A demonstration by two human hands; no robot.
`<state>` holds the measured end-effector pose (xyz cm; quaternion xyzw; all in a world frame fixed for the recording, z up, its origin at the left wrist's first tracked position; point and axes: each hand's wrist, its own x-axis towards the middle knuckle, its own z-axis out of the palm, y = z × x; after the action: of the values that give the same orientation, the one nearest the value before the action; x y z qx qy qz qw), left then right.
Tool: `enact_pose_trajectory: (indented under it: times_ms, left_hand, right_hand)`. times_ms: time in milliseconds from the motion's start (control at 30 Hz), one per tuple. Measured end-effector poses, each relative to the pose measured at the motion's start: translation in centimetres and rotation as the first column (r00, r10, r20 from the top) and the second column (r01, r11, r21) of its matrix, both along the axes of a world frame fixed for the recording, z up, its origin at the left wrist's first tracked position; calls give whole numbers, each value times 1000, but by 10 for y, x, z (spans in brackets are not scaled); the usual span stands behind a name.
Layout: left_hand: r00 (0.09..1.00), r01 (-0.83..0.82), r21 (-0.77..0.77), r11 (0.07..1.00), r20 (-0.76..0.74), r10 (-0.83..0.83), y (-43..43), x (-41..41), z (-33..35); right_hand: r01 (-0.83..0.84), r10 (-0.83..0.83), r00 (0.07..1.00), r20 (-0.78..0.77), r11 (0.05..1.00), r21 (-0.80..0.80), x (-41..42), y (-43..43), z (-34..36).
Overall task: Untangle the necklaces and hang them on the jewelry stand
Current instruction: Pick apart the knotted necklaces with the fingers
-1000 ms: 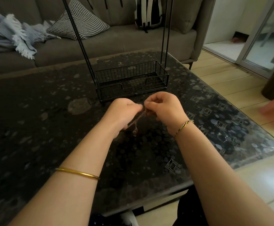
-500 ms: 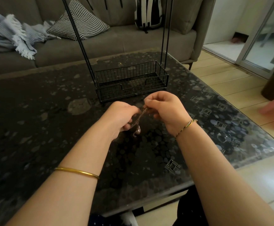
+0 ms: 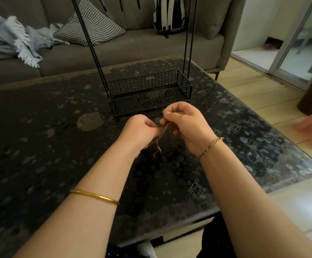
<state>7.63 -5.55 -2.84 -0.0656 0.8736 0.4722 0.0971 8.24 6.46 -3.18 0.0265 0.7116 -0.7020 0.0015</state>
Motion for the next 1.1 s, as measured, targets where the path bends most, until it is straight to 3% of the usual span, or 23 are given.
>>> enact_pose_trajectory:
  times_ms: [167, 300, 433, 633, 700, 767, 833, 900, 967, 1100]
  left_hand:
    - [996, -23, -65, 998, -87, 17, 0, -1, -2]
    - [987, -149, 105, 983, -41, 154, -2, -2, 1]
    - [959, -281, 331, 901, 69, 274, -5, -3, 4]
    - [923, -382, 294, 876, 82, 375, -5, -8, 6]
    - [897, -439, 382, 813, 135, 421, -5, -8, 10]
    - [871, -484, 553, 678, 229, 435, -6, -6, 13]
    - [851, -508, 687, 519, 307, 427, -7, -5, 15]
    - [846, -514, 732, 446, 349, 402, -9, -4, 17]
    - [858, -502, 719, 481, 344, 382, -10, -2, 19]
    - [900, -428, 651, 627, 241, 363, -9, -1, 19]
  right_hand:
    - [16, -16, 1000, 9, 1000, -17, -1, 0, -1]
    - [62, -63, 996, 67, 998, 10, -3, 2, -3]
    - [103, -108, 988, 112, 994, 47, -3, 3, -3]
    - [211, -215, 959, 183, 977, 45, -8, 4, -4]
    - [256, -261, 943, 209, 965, 49, -9, 6, -3]
    - [299, -288, 925, 247, 954, -7, -9, 8, -1]
    - [329, -281, 909, 309, 937, -116, -8, 10, 0]
    - [350, -232, 895, 382, 895, -277, -9, 11, 0]
    - [378, -200, 884, 422, 838, -394, -9, 11, 0]
    - [440, -234, 869, 435, 767, -466, -10, 12, 0]
